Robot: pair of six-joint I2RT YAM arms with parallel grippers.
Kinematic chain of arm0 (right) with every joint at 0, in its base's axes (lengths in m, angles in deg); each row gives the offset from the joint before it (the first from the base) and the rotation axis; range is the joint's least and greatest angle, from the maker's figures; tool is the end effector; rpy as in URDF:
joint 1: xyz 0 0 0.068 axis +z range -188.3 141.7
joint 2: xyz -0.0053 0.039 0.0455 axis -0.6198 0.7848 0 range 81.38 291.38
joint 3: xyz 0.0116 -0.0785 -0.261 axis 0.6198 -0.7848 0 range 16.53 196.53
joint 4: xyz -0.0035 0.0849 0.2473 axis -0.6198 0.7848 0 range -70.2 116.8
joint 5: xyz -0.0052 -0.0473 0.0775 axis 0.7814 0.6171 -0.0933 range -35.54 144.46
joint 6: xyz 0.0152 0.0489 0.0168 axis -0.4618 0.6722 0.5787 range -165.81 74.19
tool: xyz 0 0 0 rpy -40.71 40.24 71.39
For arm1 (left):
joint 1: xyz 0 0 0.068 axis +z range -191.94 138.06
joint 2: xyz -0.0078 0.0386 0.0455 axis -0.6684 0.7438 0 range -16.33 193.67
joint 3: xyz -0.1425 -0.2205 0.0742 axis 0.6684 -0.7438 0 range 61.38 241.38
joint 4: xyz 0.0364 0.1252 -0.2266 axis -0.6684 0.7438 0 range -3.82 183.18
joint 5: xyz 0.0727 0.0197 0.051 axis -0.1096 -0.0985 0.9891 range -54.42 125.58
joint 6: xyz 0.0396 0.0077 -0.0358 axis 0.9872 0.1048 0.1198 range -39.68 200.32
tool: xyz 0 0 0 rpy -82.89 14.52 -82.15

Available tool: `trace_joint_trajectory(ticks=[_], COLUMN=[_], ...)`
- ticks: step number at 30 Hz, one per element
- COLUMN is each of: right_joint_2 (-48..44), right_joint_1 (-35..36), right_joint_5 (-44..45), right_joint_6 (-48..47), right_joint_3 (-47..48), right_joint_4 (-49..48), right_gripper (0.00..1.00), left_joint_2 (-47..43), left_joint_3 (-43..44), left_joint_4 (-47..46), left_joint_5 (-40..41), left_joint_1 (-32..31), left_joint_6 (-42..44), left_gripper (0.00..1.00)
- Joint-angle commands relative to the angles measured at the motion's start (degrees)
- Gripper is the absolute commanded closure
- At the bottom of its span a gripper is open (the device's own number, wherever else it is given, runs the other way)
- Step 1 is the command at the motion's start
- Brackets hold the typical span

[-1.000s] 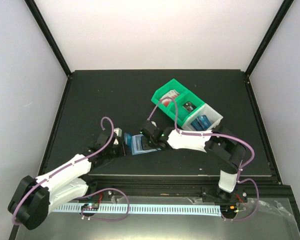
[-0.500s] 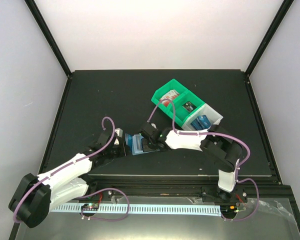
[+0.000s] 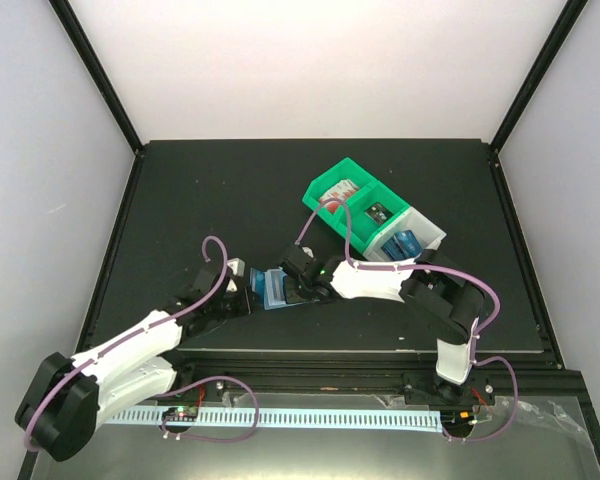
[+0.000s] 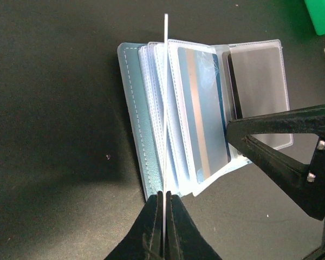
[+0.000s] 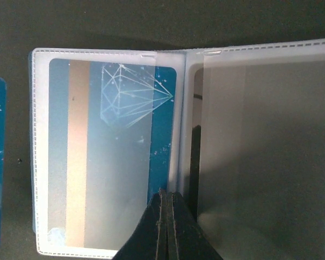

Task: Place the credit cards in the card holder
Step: Turn over the card slot in the card holder.

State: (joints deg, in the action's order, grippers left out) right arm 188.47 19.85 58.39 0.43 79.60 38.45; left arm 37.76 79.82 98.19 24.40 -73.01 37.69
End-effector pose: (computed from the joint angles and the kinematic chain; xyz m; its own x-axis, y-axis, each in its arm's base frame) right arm 0.1951 0.3094 0.1413 -0.9243 -0.1224 -0.3614 -0.2361 0.9276 0.2896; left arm 0.1442 -0.0950 0.1528 -0.8845 -0.2429 -0.3984 0.0259 0.8269 -0.5617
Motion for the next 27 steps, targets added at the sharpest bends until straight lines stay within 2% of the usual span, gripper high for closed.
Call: trace_joint_trajectory(ticks=[1,27], right_joint_2=[1.98,1.53], right_joint_1=[0.3,0.1], right_joint_5=[0.38,0.29], right_joint_6=[0.73,1.57], right_joint_3=[-1.21,-2.8], right_joint_4=[0.32,-0.81], right_gripper=[0.99,0.99], left_joint_2=[-2.4,3.05], left_joint_3=[-0.35,-1.01], left_joint_4=[-0.47,-4.89], left_joint_5=[-1.37,-6.53], left_joint_1=[0.6,1.38], left_joint_6=[-0.57,-0.73], left_gripper=[0.98,0.98])
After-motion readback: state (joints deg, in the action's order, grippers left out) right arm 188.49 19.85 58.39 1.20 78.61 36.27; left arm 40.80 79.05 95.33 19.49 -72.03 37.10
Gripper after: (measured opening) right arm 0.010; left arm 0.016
